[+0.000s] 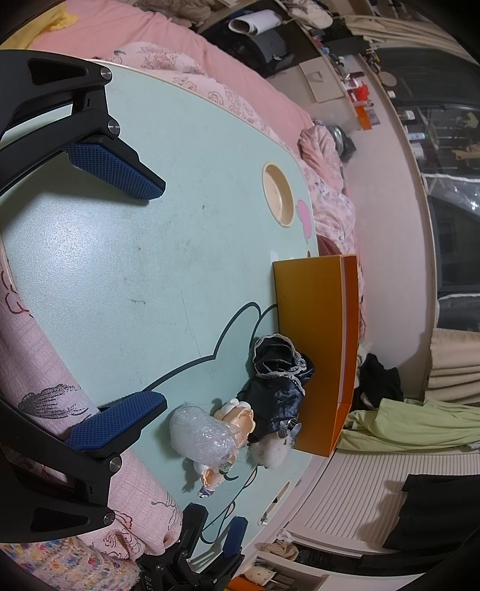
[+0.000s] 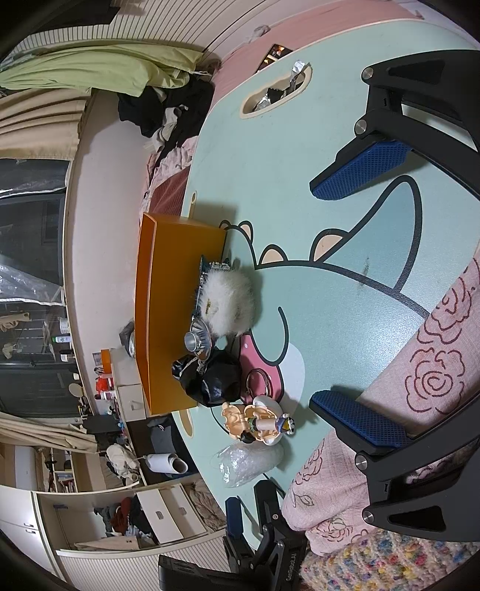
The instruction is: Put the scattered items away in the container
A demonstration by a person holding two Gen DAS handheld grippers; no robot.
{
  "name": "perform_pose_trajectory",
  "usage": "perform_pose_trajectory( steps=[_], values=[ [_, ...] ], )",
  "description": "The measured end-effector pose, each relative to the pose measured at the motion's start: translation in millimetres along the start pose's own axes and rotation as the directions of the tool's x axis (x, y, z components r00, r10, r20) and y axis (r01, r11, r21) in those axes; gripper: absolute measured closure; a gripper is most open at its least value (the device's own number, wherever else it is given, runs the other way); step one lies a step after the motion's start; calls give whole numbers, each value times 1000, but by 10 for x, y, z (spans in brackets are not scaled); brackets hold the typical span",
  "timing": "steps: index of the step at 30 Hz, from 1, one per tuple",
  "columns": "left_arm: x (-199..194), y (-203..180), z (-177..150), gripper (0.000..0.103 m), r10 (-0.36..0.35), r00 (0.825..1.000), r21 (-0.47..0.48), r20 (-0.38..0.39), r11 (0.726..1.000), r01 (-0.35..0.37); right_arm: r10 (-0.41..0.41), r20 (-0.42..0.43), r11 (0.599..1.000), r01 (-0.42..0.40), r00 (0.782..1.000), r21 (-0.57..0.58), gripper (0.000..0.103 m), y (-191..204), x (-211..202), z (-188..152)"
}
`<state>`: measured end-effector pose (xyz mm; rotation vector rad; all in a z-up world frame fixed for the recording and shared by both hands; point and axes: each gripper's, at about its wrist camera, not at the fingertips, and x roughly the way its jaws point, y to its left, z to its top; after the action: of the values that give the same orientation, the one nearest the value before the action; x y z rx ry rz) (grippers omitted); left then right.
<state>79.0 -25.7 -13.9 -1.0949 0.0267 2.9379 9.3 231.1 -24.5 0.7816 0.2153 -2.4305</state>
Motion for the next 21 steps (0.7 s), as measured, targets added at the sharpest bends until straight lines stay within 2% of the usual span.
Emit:
perform_pose_trajectory(
  steps=[6, 10, 13, 16, 19, 21],
  values=[
    [3, -1, 2, 0, -1, 1000, -1, 0, 1000, 1, 32, -8, 999, -32, 999, 1, 1, 10, -18, 72],
    [3, 1, 2, 0, -1, 1000, -1, 0, 1000, 1, 72, 29, 996, -71, 997, -50, 1, 161, -122, 205],
    [3, 2, 2, 0, -1, 1000, -1, 0, 1000, 1, 109, 21, 988, -106, 994, -115, 2, 344, -123, 325],
    [3, 2, 2, 0, -1, 1000, -1, 1, 1000, 1, 114, -18, 978, -115, 993, -175, 16, 517, 8, 430],
    [4, 0, 1, 0, -1, 1000, -1, 1, 1000, 1, 130, -101, 967, -149, 986, -205, 32, 638, 207, 486],
    [4, 2, 1, 0, -1, 1000, -1, 1, 1000, 1, 136, -135, 963, -163, 982, -215, 35, 693, 297, 501]
  ],
)
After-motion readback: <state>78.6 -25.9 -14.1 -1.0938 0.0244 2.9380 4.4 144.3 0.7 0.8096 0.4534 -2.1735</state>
